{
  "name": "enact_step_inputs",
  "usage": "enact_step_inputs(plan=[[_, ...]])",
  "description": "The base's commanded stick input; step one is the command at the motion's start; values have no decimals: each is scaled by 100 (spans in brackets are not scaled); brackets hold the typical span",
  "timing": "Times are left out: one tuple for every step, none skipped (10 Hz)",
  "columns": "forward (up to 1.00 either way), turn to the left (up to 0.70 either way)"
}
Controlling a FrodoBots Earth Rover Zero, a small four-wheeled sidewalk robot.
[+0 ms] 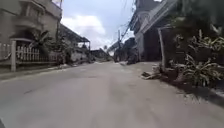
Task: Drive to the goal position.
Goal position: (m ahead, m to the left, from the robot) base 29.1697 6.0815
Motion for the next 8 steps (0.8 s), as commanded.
enact_step_inputs(plan=[[100, -38], [100, -38], [100, -39], [100, -38], [100, -30], [100, 0], [100, 0], [100, 0]])
